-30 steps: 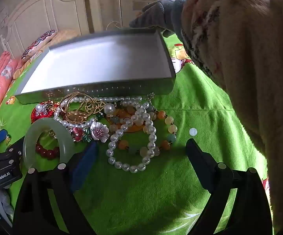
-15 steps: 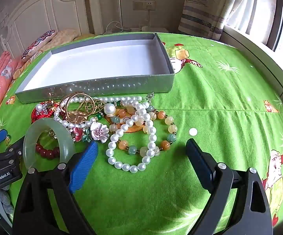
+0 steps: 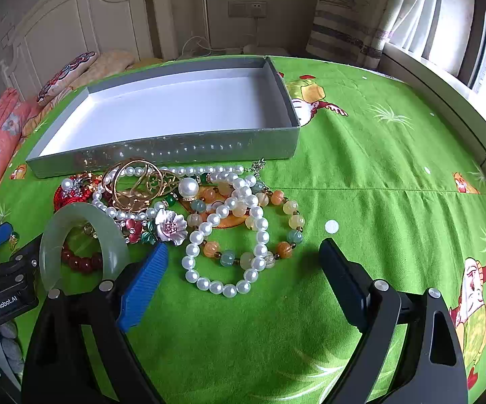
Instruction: Organize jewelry
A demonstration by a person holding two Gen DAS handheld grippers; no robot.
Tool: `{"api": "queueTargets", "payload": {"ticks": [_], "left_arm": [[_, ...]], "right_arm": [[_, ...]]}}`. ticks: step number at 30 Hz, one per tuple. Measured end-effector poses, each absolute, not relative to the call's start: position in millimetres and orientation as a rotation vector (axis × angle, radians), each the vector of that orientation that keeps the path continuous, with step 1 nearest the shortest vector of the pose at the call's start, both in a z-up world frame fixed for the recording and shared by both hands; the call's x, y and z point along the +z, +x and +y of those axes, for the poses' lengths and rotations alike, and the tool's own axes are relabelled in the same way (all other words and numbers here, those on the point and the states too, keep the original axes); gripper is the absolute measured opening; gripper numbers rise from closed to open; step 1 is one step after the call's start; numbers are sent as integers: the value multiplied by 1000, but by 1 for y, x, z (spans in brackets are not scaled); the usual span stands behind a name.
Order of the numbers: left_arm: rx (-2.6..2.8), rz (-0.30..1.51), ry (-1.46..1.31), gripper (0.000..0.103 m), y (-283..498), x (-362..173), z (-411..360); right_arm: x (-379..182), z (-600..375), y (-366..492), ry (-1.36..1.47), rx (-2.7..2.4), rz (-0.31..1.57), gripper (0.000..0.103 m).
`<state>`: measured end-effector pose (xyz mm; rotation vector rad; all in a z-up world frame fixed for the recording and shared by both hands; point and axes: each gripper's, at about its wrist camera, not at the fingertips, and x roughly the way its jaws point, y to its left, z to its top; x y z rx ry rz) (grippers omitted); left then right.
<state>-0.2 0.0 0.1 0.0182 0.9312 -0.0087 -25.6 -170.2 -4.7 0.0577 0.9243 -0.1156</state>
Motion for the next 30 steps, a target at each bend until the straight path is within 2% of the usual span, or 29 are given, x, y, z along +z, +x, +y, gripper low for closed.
{"api": "queueTargets", "payload": {"ticks": [27,30], "left_arm": [[-56,971,41,101,6,2,0],[-139,939,-62,100,-1,7,18]], "right_arm": [[0,-175,-31,44,-10,965,87],[4,-183,-38,112,26,938,87]]}}
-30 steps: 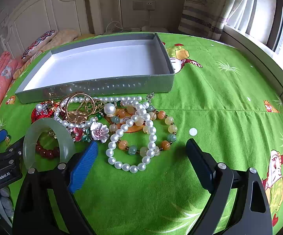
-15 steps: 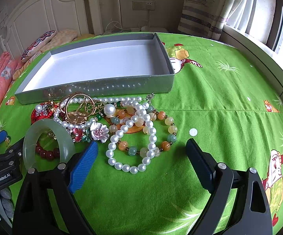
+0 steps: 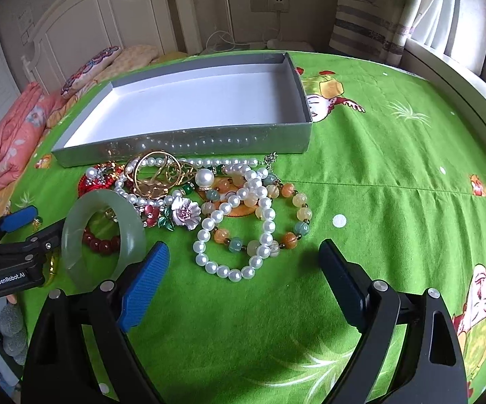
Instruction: Organize jewelry
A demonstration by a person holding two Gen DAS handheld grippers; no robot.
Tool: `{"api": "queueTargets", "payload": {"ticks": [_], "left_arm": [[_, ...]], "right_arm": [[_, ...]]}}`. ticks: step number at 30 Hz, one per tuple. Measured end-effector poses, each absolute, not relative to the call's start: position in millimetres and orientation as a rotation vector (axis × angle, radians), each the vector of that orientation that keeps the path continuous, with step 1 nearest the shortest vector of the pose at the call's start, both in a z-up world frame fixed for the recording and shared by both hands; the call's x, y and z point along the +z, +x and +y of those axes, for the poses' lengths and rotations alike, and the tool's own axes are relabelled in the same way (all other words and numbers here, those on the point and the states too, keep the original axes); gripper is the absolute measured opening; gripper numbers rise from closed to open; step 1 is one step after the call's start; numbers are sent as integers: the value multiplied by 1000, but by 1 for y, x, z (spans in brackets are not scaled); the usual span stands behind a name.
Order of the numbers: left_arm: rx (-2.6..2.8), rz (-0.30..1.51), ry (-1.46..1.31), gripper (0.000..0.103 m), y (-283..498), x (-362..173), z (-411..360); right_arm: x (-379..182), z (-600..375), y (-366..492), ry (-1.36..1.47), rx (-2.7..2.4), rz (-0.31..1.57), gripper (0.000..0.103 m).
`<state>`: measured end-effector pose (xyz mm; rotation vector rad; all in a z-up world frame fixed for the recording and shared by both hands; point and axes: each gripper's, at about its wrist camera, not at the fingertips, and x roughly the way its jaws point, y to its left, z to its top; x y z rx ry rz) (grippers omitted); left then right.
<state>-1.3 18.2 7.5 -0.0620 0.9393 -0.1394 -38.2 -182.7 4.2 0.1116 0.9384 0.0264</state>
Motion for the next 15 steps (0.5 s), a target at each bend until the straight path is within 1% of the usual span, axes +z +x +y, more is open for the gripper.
{"api": "queueTargets", "payload": {"ticks": [3,6,8,11,13,15], "left_arm": [[-175,867,-288,100,-9,12,62],[-156,835,-387,100,-19,13,88],[-124,826,-358,100,-25,16,90],[-66,833,-215,100,-37,22,78],[-30,847,-120,100,-47,25,67],[-27,851,-84,99,-57,27,60]], "right_arm": [[15,-194,-51,188,57,852,87],[24,-204,-61,249,84,767,87],[28,-209,-66,274,89,725,87],[33,-213,-74,285,115,668,87],[37,-212,-79,281,138,657,87],[40,-209,-85,264,155,653,87]]}}
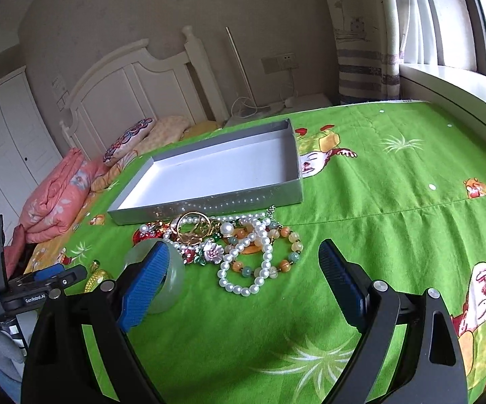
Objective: Organize jewelry
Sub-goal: 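Close the right tool on the pale green jade bangle while the left tool approaches the gold bangle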
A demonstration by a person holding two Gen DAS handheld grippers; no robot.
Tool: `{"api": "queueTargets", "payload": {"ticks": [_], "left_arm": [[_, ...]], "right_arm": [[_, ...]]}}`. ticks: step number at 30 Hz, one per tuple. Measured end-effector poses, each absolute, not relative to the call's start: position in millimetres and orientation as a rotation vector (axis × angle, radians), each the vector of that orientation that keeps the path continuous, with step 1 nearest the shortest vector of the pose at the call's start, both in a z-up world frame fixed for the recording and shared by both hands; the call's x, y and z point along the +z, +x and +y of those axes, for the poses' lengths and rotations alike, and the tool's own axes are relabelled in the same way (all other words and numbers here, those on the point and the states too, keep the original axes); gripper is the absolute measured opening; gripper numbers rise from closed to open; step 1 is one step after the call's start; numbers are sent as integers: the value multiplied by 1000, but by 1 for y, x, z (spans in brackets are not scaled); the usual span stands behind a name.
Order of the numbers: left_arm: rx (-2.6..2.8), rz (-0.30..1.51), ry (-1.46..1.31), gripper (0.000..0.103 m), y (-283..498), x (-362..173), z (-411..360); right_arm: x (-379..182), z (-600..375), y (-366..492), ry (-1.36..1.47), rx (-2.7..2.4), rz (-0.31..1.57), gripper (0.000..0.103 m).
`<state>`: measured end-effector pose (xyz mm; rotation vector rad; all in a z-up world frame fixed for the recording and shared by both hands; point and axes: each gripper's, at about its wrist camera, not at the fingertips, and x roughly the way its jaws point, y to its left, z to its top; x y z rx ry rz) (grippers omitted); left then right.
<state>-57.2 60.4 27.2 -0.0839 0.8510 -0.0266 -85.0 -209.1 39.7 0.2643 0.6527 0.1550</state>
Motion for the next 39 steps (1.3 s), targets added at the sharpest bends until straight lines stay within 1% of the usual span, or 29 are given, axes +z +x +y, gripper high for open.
{"api": "queueTargets", "payload": {"ticks": [4,9,14,24,35,37,39], "left_arm": [[-30,834,-43,99,-72,30,53],[-41,828,-8,99,-66,28,38],[-31,865,-10,99,-52,19,37],[-54,878,-39,99,-48,13,40],[-53,873,-7,99,-50,10,32],[-51,866,-13,95,-51,11,33],[-52,866,-13,94,-52,11,33]], "right_arm": [[40,-197,-91,196,155,651,87],[36,-189,-89,149,120,664,87],[32,-187,-84,136,92,684,87],[28,-182,-82,113,59,704,87],[27,-180,-79,107,43,731,87],[26,-171,-75,80,74,766,87],[23,-162,-71,81,117,813,85]]}}
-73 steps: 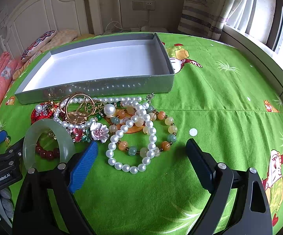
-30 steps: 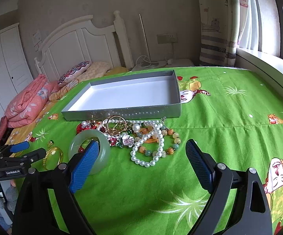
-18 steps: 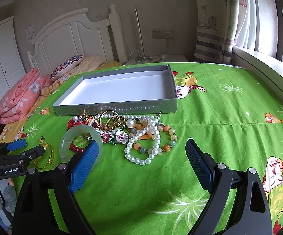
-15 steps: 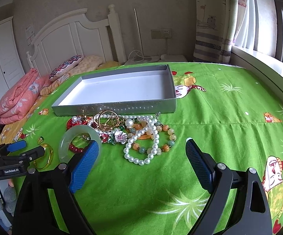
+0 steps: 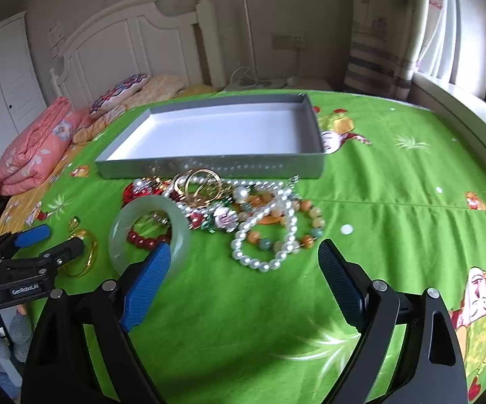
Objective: Organize jewelry
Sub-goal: 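Close the right tool on the pale green jade bangle while the left tool approaches the gold bangle, then close the left tool on the gold bangle and lift it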
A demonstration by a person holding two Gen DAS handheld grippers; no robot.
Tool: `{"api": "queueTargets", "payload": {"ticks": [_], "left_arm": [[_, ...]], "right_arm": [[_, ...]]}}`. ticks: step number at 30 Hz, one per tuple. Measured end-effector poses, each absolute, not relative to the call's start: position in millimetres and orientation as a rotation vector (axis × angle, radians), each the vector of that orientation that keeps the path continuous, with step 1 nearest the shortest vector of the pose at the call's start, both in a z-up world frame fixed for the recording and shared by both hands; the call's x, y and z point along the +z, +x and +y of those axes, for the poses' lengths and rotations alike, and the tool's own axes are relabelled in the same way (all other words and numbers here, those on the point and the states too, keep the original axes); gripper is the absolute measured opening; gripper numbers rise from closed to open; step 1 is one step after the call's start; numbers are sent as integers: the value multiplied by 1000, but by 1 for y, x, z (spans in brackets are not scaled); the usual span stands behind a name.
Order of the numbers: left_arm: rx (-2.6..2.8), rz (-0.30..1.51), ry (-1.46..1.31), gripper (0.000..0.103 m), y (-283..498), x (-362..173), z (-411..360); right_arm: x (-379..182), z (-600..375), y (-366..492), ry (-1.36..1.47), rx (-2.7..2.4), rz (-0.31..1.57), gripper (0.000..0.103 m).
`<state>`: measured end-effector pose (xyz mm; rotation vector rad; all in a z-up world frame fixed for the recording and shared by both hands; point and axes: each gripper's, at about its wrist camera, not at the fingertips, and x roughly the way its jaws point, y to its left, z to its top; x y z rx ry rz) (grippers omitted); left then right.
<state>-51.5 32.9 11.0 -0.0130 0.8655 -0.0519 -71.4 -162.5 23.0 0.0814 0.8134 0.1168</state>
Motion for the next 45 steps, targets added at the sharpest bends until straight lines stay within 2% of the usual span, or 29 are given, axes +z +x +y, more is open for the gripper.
{"api": "queueTargets", "payload": {"ticks": [5,9,10,11,12,13,20,23,25,29,31,33,45], "left_arm": [[-57,859,-12,93,-53,12,34],[-58,849,-29,93,-54,14,38],[-56,843,-37,92,-55,14,39],[-53,838,-47,91,-56,15,42],[-51,832,-69,88,-56,16,45],[-49,825,-100,84,-58,17,50],[-66,788,-331,72,-64,16,90],[-99,795,-286,61,-66,17,81],[-105,820,-215,48,-66,16,67],[-92,871,-96,32,-65,12,45],[-115,876,-46,11,-67,10,36],[-127,876,-9,4,-69,9,30],[-138,820,-62,2,-76,15,38]], "right_arm": [[14,-137,-60,63,160,889,70],[12,-121,-47,44,153,914,62],[11,-118,-45,18,132,914,54],[11,-115,-43,-4,110,910,40],[12,-114,-43,-4,116,903,32],[10,-114,-44,21,160,903,16],[19,-132,-70,87,183,791,15],[24,-145,-79,141,184,754,15],[27,-152,-84,169,190,736,15],[28,-165,-90,222,204,718,15],[28,-170,-91,244,213,716,15],[27,-170,-91,243,216,713,15],[33,-169,-100,229,240,644,16]]}}
